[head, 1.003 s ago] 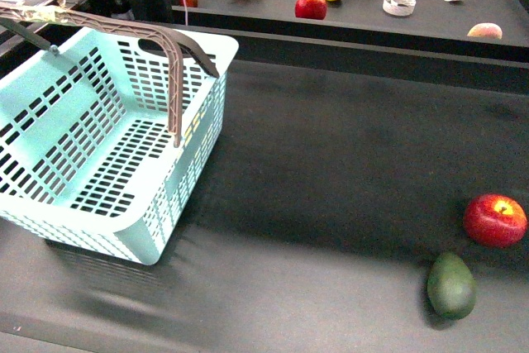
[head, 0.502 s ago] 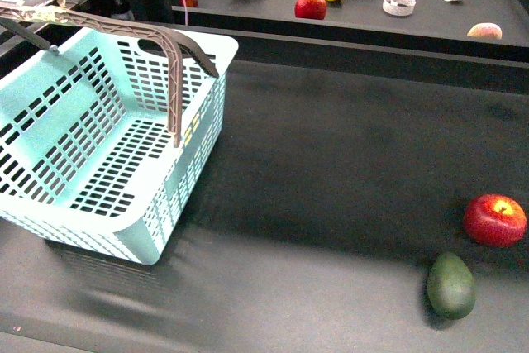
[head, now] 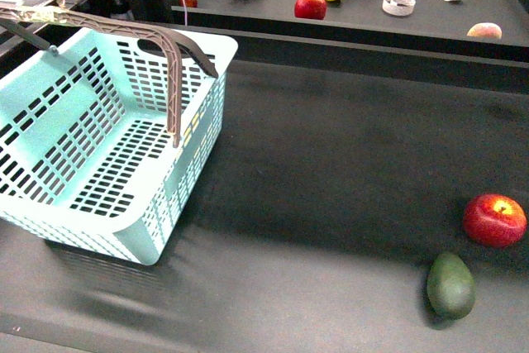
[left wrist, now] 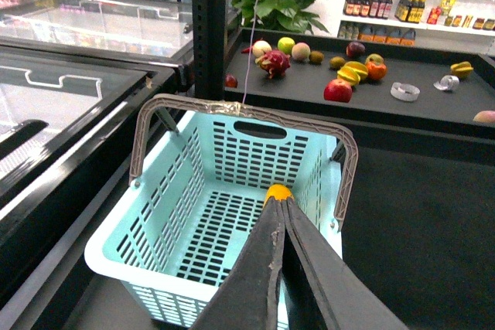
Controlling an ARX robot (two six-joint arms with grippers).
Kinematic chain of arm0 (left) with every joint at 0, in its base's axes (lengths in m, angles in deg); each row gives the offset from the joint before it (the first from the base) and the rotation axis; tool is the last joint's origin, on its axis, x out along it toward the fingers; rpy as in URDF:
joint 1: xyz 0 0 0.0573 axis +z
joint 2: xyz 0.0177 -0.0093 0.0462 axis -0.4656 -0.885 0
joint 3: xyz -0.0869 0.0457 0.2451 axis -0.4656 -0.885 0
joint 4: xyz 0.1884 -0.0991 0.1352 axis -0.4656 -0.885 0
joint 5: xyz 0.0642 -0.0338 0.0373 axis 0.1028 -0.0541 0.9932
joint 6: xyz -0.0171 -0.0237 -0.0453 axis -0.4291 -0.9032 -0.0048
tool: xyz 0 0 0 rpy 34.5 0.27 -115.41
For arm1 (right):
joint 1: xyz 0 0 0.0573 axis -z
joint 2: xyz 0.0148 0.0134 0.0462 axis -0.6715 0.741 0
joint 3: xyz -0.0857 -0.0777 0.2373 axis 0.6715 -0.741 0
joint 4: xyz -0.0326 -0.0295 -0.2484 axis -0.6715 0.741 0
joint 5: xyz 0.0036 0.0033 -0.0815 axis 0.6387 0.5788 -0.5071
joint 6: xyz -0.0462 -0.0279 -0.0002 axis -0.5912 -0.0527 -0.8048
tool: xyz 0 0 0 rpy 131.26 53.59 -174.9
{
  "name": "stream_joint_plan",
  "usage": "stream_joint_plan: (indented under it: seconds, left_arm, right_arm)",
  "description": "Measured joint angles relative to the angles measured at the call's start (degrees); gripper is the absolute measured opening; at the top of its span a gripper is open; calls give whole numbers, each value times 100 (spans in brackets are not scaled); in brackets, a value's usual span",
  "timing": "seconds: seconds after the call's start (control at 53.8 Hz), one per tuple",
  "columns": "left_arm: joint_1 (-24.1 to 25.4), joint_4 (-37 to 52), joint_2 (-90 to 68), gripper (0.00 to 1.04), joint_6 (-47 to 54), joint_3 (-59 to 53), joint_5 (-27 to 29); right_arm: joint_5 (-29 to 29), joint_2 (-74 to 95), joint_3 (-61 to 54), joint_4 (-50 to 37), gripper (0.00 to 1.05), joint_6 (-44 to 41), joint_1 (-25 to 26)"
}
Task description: Pick mango with right arm and hold basket with left
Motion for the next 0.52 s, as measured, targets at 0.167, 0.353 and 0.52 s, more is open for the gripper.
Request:
stream_joint_plan:
  seconds: [0.167, 0.353, 0.52]
  left_arm:
    - [-2, -114, 260, 4, 2, 0, -2]
    - [0, -114, 264, 4, 2, 0, -2]
    - [-2, -114, 264, 4, 2, 0, -2]
  right_arm:
    - [4, 0, 0, 0, 97, 0, 0]
    - [2, 0, 0, 0, 97, 0, 0]
    - [4, 0, 0, 0, 97, 0, 0]
